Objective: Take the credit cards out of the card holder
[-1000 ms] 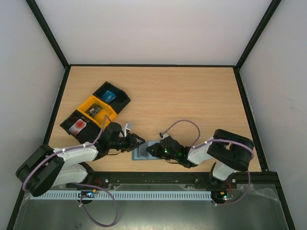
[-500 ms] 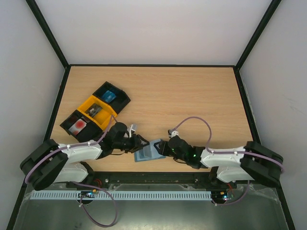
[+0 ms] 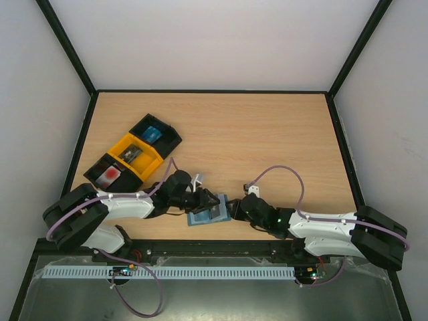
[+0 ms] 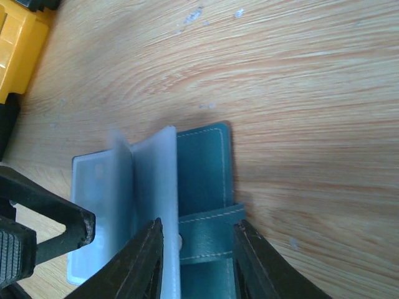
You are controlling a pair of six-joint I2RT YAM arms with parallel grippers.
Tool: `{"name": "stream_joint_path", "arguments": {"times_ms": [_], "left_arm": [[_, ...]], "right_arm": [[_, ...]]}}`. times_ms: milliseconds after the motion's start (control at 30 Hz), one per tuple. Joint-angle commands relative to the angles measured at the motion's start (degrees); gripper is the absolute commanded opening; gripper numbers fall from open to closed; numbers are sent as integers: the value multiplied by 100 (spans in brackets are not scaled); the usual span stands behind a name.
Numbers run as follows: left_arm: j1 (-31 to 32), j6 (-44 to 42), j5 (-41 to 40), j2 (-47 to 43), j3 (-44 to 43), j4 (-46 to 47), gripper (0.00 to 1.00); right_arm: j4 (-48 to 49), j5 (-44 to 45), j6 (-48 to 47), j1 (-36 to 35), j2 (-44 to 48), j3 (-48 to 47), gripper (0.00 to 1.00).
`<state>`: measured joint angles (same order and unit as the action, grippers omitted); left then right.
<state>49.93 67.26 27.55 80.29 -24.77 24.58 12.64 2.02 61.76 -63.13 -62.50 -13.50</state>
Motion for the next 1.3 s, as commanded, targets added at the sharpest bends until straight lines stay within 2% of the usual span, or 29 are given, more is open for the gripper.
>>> {"name": "stream_joint_path", "arguments": {"times_ms": [0,133,233,400,533,1267], "left_arm": [[131,63,-109,85,-117,115,45],[143,85,-213,-10,16,77,49],[148,-79,-400,-146,24,-67,56],[102,-230,-645,-215,120,-188,56],[23,-135,-585,-183,417,225,56],[-56,-248,-883,13,721,287,53]], "right_arm": [[-174,245,87,-19,291,141,31],[-148,319,144,-15,707,265,31],[-243,351,112,-17,969,252,31],[-162,78,125,-22,1252,157,29],[45,-97,257,-23,1367,171,27],[477,-491,238,-20,-463,-293,12]]}}
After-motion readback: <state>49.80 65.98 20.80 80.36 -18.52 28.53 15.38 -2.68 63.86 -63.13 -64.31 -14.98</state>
